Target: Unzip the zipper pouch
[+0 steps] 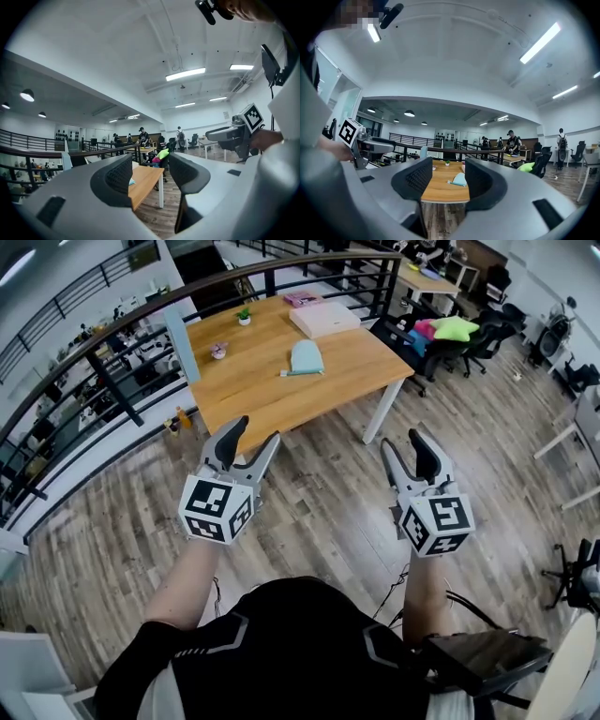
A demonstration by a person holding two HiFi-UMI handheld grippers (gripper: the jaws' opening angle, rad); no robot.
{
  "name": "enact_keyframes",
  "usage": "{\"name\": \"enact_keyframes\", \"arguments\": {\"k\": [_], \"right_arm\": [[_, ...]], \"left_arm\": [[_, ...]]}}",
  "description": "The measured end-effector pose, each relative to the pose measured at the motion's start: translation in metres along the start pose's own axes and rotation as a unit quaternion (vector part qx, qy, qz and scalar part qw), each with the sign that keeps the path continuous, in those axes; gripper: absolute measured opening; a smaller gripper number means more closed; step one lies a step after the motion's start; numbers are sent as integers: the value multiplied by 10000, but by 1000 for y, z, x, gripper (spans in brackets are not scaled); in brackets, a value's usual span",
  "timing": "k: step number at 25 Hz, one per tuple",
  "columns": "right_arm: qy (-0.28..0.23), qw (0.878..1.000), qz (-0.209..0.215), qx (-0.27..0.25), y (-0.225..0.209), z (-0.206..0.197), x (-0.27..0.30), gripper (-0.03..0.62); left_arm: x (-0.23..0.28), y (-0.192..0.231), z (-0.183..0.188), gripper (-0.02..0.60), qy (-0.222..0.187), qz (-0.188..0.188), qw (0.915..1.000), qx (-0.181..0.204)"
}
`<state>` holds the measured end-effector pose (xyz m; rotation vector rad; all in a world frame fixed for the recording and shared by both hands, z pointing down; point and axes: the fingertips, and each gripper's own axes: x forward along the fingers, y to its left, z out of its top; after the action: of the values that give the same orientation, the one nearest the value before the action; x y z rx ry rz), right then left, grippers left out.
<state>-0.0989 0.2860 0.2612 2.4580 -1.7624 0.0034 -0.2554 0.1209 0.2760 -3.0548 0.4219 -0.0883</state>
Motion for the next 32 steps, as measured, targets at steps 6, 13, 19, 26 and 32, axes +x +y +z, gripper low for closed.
{"name": "enact_keyframes", "arguments": {"k": [6, 13, 19, 26, 32], "right_arm": [[-26, 9997, 176, -163, -20, -5, -12, 225], [-49, 9997, 220, 49, -61, -14, -8, 224], [7, 9997, 245, 3, -87, -22, 24, 216], [248, 9993, 198, -179, -111, -30, 90, 216], [375, 9987, 221, -268, -130, -11, 178, 216]], "left_arm": [[28, -27, -1, 247, 30, -81, 10000, 18], [58, -44, 0, 247, 130, -34, 9999, 90], [97, -32, -3, 247, 121, -24, 9999, 73], [162, 10, -9, 247, -88, -92, 9999, 33], [233, 65, -10, 247, 90, -281, 9995, -60]]}}
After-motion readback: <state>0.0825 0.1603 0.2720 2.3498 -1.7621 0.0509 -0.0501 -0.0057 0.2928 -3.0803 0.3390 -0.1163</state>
